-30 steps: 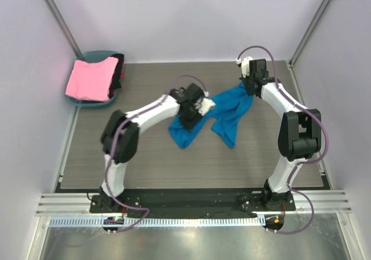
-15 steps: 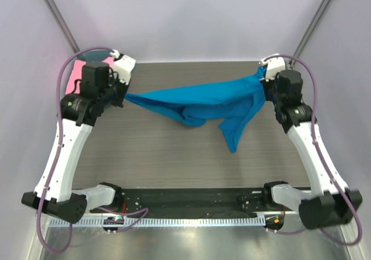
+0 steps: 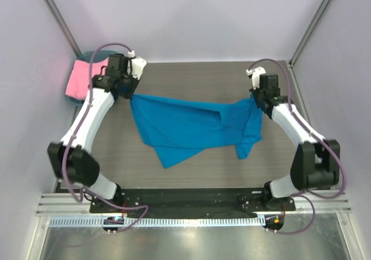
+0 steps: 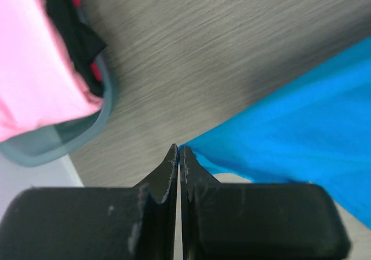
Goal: Fold and stack the t-shirts
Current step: Flatten the tshirt out
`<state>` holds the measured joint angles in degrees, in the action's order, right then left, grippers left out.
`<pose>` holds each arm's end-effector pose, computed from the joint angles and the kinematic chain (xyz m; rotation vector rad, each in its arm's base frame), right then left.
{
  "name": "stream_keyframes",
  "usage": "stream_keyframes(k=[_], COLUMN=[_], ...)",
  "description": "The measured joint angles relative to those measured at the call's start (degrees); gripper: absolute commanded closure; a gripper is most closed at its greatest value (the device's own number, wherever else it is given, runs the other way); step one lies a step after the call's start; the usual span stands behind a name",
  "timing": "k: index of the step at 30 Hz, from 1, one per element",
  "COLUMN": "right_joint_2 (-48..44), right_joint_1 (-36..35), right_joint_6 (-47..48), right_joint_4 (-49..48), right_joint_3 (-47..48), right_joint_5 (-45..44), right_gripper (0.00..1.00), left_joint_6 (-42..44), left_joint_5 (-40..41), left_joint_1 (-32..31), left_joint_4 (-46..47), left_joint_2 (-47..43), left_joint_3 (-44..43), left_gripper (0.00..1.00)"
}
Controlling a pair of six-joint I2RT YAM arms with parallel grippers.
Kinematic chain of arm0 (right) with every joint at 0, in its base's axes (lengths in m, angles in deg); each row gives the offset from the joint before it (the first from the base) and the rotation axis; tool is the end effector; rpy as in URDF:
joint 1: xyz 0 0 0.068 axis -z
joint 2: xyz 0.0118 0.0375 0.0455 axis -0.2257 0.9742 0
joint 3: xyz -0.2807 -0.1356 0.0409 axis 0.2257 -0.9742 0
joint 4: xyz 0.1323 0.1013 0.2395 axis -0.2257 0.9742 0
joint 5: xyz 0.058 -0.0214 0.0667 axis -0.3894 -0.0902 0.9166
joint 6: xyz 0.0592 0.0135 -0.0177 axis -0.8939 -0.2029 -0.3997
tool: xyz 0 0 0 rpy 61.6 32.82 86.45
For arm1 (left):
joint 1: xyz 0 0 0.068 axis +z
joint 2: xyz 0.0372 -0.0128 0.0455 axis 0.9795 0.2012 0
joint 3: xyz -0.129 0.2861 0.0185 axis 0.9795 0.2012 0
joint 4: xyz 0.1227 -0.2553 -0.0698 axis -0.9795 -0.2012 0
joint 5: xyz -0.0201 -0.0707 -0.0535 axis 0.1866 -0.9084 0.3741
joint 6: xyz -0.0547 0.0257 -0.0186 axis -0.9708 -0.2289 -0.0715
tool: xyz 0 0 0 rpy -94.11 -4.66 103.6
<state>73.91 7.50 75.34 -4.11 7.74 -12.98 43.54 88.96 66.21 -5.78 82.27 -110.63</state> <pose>0.3498 0.0228 0.2994 -0.4076 2.2164 -0.4105 0.3505 -0.0728 0.4012 0.5649 2.2965 0.1091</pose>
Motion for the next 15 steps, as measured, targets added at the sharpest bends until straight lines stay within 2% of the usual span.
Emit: stream_keyframes(k=[1, 5, 7, 9, 13, 15], right_joint_2=[3.1, 15.9, 19.2, 18.9, 14.0, 12.7], right_joint_1=[0.0, 0.3, 1.0, 1.7, 2.3, 1.4], right_joint_6=[0.2, 1.0, 1.1, 1.5, 2.2, 2.2], right_joint_4=[-0.1, -0.7, -0.7, -0.6, 3.0, 4.9], right_joint_3=[1.0, 9.9, 13.8, 15.0, 15.0, 15.0], right_joint_5=[-0.2, -4.2, -4.9, -2.7, 7.5, 11.8], right_gripper=[0.79, 0.67, 0.57, 0.54, 0.55, 0.58], left_joint_6=[-0.1, -0.9, -1.4, -1.6, -2.1, -2.5], left_joint_5=[0.0, -0.2, -0.2, -0.2, -0.2, -0.2], left_joint_1=[0.0, 0.0, 0.1, 0.1, 0.2, 0.2], left_joint_4=[0.3, 1.8, 2.3, 2.3, 2.6, 2.8], left_joint_2=[3.8, 14.4, 17.3, 18.2, 18.1, 18.1], left_joint_3=[-1.3, -6.0, -6.4, -6.4, -6.6, -6.6], left_gripper=[1.0, 1.0, 1.0, 1.0, 1.0, 1.0])
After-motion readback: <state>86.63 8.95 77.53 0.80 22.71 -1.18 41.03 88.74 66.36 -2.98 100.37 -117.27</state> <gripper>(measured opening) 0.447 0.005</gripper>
